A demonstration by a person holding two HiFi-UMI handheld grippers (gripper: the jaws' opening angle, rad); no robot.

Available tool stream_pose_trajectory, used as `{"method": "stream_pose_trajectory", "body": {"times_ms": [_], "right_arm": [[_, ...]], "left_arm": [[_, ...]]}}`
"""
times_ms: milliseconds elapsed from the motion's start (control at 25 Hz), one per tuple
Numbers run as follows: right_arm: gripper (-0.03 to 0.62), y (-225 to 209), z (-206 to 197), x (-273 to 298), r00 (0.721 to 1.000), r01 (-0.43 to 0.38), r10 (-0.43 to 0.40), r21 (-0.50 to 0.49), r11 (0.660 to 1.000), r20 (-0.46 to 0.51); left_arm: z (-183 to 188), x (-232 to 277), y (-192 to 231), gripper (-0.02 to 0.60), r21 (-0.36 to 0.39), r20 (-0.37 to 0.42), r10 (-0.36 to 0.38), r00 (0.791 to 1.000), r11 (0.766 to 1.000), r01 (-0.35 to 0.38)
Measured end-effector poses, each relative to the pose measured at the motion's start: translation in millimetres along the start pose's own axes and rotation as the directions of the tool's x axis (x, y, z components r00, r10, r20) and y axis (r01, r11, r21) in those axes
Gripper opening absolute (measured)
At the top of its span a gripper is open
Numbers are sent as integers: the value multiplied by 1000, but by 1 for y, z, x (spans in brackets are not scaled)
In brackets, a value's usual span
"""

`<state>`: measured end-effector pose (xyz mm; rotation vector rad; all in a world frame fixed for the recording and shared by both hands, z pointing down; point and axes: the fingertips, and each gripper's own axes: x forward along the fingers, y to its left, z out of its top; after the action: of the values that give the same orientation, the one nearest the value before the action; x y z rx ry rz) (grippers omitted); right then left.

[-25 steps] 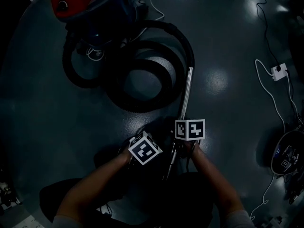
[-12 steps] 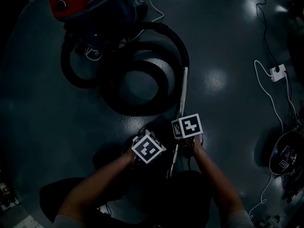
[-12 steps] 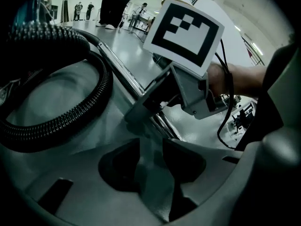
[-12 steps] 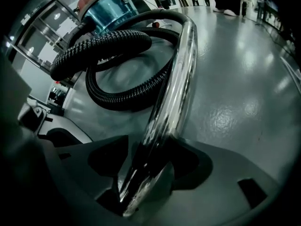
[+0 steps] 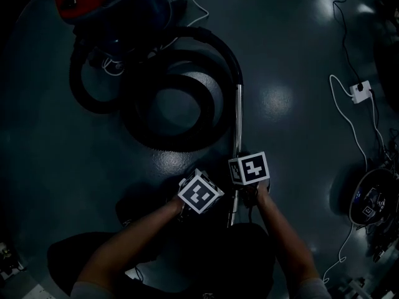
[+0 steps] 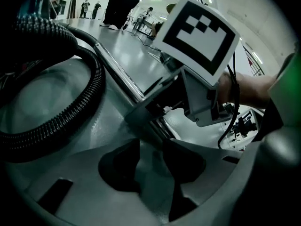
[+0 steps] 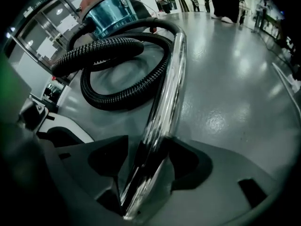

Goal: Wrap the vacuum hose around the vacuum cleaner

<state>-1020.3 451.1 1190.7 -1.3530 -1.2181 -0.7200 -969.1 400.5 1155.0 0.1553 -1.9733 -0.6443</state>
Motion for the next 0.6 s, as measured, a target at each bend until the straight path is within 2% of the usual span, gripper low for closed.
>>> {"method": "stream_pose_trajectory", "body": {"times_ms": [200,280,440,600], "right_arm": [[275,-14,1,-11,988,139,-131,-92,986,81],[275,-18,-2,-13,988,128,-122,-61,990,90],[275,-19,15,-28,976,118,-106,-49,992,192],[273,-2,30,-56,960,35,-23,-36,999,279]], "left_arm": [[4,-11,17,163,50,-2,56,998,997,-56],[6,-15,20,163,63,3,66,998,996,-66],[13,-26,28,163,137,27,95,995,986,-98],[30,-51,31,163,219,83,119,989,966,-135]]}}
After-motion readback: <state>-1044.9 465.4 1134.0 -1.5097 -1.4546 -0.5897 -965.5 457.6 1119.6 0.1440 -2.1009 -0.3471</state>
